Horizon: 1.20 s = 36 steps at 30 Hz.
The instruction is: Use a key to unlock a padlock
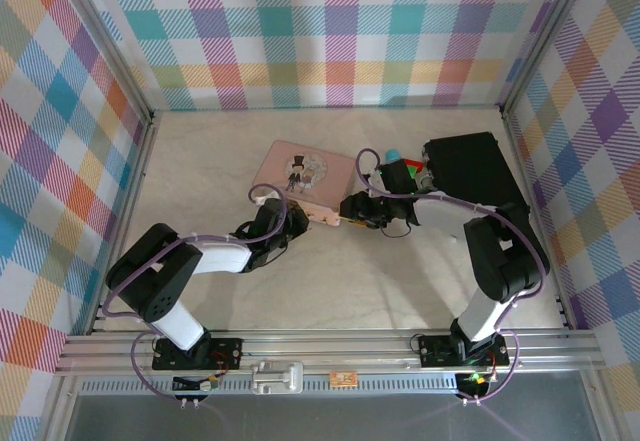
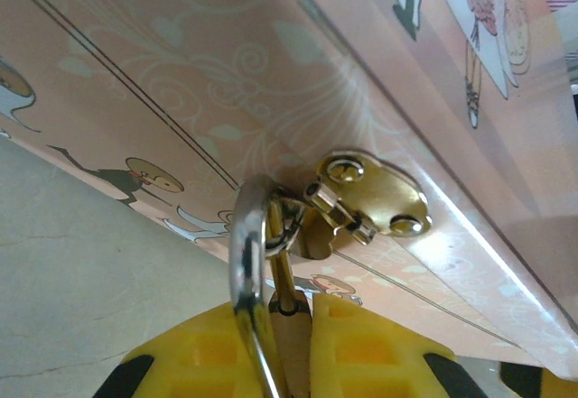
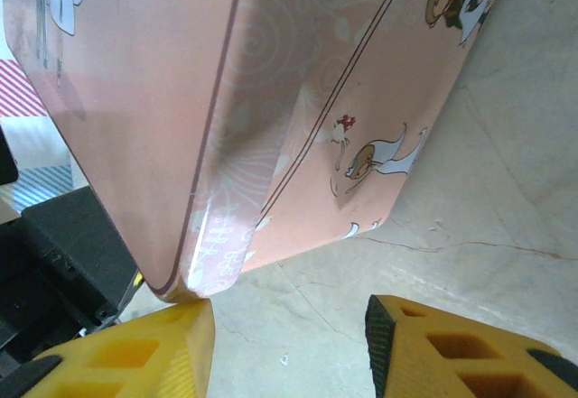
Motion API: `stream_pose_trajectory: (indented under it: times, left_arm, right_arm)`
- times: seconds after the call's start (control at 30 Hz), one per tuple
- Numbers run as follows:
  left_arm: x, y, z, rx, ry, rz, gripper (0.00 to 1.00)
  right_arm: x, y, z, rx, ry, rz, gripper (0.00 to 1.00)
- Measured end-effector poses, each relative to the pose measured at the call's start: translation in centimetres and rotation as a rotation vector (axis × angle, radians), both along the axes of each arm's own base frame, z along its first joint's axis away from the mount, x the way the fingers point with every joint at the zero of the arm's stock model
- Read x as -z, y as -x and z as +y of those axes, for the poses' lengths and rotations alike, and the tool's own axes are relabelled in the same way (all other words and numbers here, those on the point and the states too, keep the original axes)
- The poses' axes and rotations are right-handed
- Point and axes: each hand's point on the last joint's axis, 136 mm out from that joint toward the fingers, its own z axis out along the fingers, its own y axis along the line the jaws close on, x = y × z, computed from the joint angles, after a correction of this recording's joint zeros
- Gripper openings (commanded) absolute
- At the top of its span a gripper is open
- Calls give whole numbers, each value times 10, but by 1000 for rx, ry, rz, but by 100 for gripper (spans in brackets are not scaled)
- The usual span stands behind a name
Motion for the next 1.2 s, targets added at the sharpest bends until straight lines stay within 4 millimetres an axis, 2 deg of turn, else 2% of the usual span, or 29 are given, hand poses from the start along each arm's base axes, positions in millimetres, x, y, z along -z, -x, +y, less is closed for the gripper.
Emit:
stream_pose_trajectory:
  times: [0.07,0.2,0.37,0.5,0.57,0.7,0.83,1.0,1.13,1.2]
  left_arm:
    - [5,0,1,-5,-9,10,22]
    - [12,4,2,-2,-25,35,45]
    - [5,9,7,-9,-42,38,63]
    - [-21,9,17,-31,-30,-7,68]
    - [-34,9,24,-43,-24,-32,69]
    - [-47,9,43,-81,-28,-55,70]
    - [-50,13,62,-118,-33,-58,71]
    - [-50,19,75,-141,-36,-56,73]
    - [-44,23,79,-145,-32,-41,70]
    - [-38,26,77,-129,-23,-33,70]
  right_arm:
    - [1,0,-3,1,22,-11,49]
    - [3,0,-7,5,47,-20,52]
    - [-5,-3,-10,13,63,-56,61]
    - [-14,-12,-10,24,73,-91,71]
    - [-22,-21,-7,32,70,-113,73]
    - [-28,-42,2,40,64,-142,73]
    - [-21,-65,11,46,78,-148,72]
    - [-12,-101,24,37,105,-176,71]
    - [-17,-135,38,20,112,-235,70]
    - [-23,-144,40,12,125,-274,70]
